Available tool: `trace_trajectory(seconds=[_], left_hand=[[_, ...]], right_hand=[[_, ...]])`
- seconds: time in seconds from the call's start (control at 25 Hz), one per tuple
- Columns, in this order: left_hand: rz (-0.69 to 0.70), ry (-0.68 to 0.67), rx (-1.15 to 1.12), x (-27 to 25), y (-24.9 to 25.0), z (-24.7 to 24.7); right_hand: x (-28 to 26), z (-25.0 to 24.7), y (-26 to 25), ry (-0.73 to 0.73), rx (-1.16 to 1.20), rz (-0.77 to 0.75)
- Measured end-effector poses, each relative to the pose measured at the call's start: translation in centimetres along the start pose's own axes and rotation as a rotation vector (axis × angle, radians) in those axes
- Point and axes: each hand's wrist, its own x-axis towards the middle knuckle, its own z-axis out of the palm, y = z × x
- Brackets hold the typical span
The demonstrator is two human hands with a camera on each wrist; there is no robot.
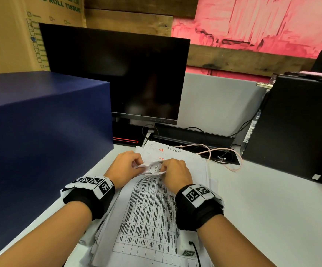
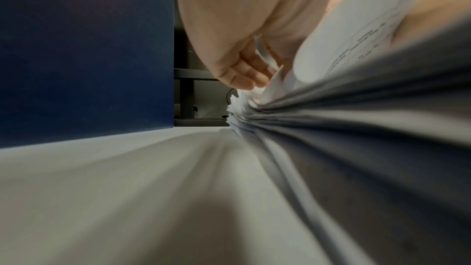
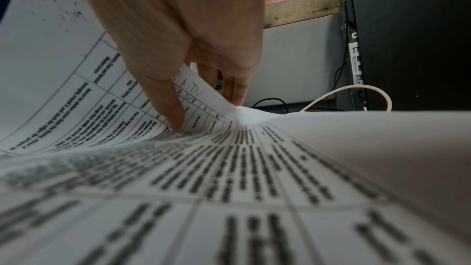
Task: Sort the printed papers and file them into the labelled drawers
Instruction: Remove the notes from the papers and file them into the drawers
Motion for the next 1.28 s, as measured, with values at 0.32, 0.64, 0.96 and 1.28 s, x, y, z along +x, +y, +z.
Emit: trace_trajectory(seconds=[0.32,0.64,0.96,1.28], left_hand=[[-0.004,-0.055,-0.191,-0.4,0.9,-0.2],[-0.050,0.055,-0.084,-0.1,0.0,-0.1],[0.021,0.027,-0.084,-0.3,0.7,-0.4],[-0.015,-0.038,-0.215,-0.5,1.1,-0.3]], right_hand=[[0.0,-0.2,0.1,0.025,-0.057,0.046],[0.0,-0.3,-0.1,0.017,-0.099,0.017],[0.2,-0.1,-0.1,0.023,-0.107,0.021],[0.2,0.2,0.2,0.050,-0.075,-0.045]])
